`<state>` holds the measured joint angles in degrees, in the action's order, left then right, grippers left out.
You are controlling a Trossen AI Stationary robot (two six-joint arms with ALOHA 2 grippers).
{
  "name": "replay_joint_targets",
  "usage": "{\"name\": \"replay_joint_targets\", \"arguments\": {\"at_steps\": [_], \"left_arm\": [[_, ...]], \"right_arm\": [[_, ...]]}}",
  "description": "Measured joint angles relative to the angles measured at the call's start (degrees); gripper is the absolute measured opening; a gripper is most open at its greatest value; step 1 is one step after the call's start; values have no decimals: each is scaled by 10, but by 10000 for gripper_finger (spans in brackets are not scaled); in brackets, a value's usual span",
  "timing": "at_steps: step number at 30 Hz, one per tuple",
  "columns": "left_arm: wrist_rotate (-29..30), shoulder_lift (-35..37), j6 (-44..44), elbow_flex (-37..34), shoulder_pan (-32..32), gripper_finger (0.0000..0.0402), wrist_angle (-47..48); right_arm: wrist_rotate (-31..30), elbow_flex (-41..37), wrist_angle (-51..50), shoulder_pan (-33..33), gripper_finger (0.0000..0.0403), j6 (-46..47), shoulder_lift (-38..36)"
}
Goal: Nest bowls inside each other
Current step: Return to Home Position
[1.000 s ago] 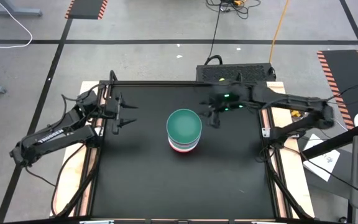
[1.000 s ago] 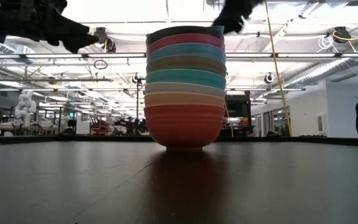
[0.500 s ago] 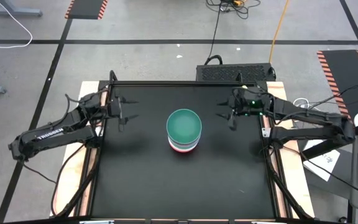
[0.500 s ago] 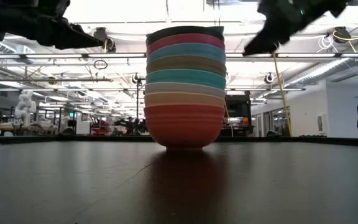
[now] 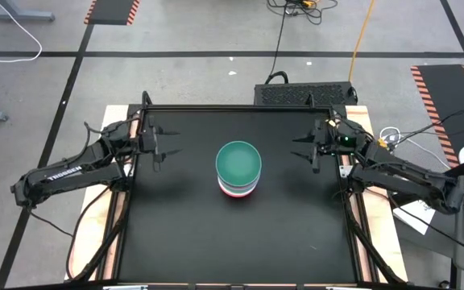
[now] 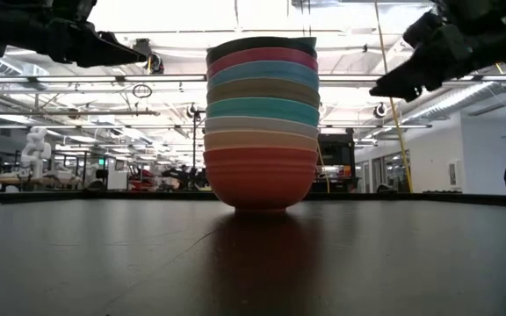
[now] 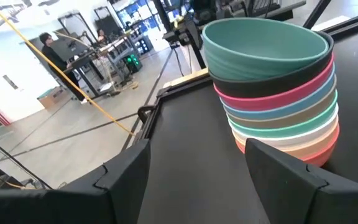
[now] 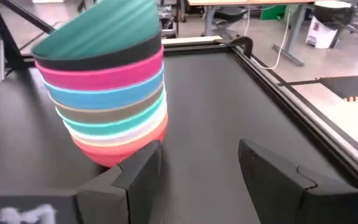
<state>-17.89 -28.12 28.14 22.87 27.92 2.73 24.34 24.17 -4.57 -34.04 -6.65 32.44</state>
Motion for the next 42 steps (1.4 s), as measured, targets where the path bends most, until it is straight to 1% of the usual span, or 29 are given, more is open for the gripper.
{"name": "replay_joint_targets", "arguments": {"at_steps": [4,7,11,13,15,18,19,20,22,23,25,26,27,32,37,40,42], "left_arm": [[0,1,-8,0,0,266,-12],[0,1,-17,0,0,266,-24],[-1,1,-32,0,0,266,-29],[-1,1,-39,0,0,266,-29],[-1,1,-43,0,0,266,-29],[-2,1,-43,0,0,266,-29],[-2,1,-43,0,0,266,-29],[-2,1,-43,0,0,266,-30],[-2,1,-43,0,0,266,-30],[-2,1,-43,0,-1,266,-30],[-6,1,-43,0,-2,266,-31],[-6,1,-43,0,-3,266,-32],[-8,1,-44,0,-5,266,-34],[-17,1,-44,0,-13,266,-35],[-17,1,-47,0,-20,266,-35],[-17,1,-47,0,-22,266,-34],[-17,1,-47,0,-22,266,-33]], "right_arm": [[-5,-47,6,-15,210,9,-46],[-3,-81,55,-23,210,44,-73],[-15,-126,77,-28,210,82,-100],[-21,-151,94,-28,210,85,-107],[-29,-181,141,-28,210,91,-110],[-35,-222,242,-28,210,96,-109],[-35,-231,275,-28,210,96,-110],[-34,-229,283,-29,210,94,-113],[-22,-227,271,-33,210,92,-108],[-3,-227,275,-35,210,89,-104],[57,-227,305,-41,210,79,-99],[84,-227,316,-44,210,76,-95],[96,-227,325,-47,210,75,-87],[100,-228,387,-50,210,76,-30],[102,-233,378,-46,210,91,60],[106,-234,387,-5,210,101,121],[101,-234,431,39,210,100,151]]}}
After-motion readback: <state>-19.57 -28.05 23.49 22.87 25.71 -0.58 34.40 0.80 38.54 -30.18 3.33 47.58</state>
